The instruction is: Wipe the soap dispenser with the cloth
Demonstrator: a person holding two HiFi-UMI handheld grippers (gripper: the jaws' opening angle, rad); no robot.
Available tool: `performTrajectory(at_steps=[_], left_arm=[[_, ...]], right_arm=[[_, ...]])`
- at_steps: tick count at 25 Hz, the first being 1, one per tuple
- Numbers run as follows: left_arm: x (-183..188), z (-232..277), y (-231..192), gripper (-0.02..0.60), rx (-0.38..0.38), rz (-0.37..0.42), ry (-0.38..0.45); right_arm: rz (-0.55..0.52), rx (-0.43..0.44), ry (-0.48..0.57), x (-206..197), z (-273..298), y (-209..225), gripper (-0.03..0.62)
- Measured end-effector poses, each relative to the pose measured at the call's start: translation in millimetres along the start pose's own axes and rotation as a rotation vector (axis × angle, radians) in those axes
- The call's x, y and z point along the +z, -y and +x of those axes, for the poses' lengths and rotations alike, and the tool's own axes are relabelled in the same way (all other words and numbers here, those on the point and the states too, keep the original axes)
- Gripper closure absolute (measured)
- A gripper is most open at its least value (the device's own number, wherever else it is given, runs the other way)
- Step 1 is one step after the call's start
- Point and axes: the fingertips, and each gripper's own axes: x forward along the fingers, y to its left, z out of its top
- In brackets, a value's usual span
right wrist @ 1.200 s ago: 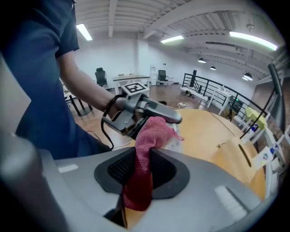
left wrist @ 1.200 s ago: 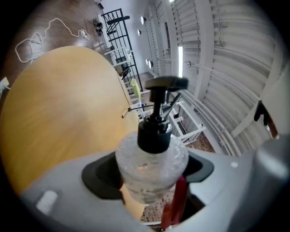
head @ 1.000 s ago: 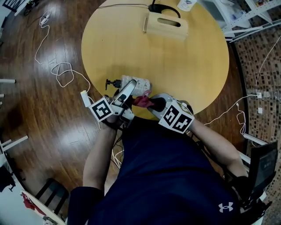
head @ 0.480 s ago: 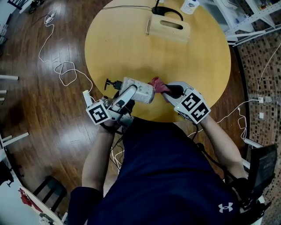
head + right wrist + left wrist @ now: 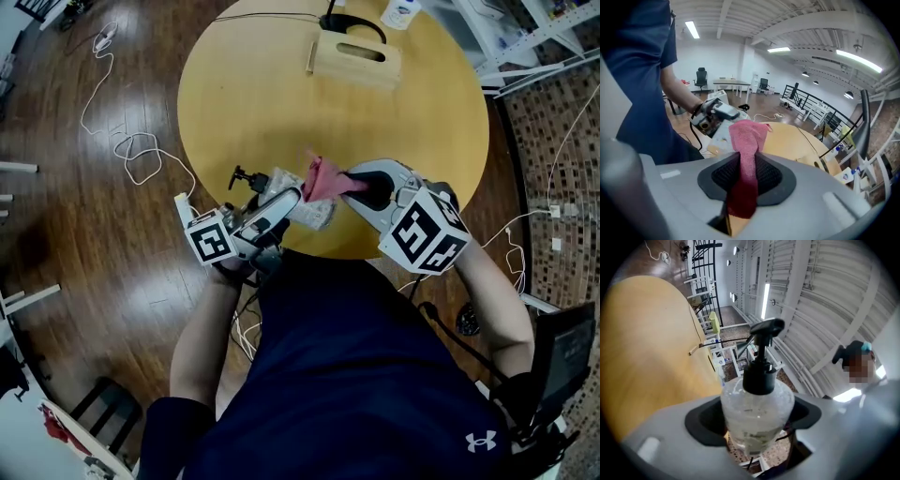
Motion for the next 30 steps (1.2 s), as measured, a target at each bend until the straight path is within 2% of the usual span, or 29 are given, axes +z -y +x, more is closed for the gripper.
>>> performTrajectory(at_steps=[2, 4, 8, 11, 14, 16, 19, 22, 24, 26, 28, 30], left_arm=[[1, 2, 7, 0.210, -0.028, -0.017, 0.004], [1, 2, 12, 0.210, -0.055, -0.051, 0.024], [9, -1, 19, 0.210, -0.087, -0.136, 0.095], [23, -3, 21, 0.212, -0.083, -0.146, 0.149], [32, -6, 19, 0.212, -0.066, -0.114, 0.161], [34, -6, 15, 0.212, -0.042, -0.094, 0.158], [33, -4, 3, 0.212, 0.009, -0.076, 0.168], [32, -3, -7, 0.212, 0.033, -0.100, 0.198], [35, -4, -7, 0.212, 0.022, -0.114, 0.218], [37, -3, -2, 0.212, 0.008, -0.107, 0.223], [38, 0, 2, 0.212, 0.001, -0.110, 0.223], [38, 3, 4, 0.213, -0.006, -0.131, 0.236]], right_arm=[[-0.012, 0.015, 0.001, -3, 2, 4, 0.500], [0.023, 0.066, 0.026, -7, 13, -1, 0.500], [0.225, 0.126, 0.074, -33, 35, -10, 0.500], [0.381, 0.136, 0.105, -53, 36, -21, 0.500], [0.484, 0.108, 0.128, -61, 30, -28, 0.500], [0.510, 0.086, 0.138, -57, 26, -32, 0.500], [0.441, 0.084, 0.132, -37, 19, -45, 0.500], [0.405, 0.088, 0.186, -14, 2, -50, 0.500], [0.452, 0.055, 0.235, -13, -9, -38, 0.500], [0.549, -0.009, 0.260, -24, -13, -14, 0.500], [0.632, -0.069, 0.220, -46, -4, 6, 0.500], [0.659, -0.054, 0.143, -65, 16, 5, 0.500]])
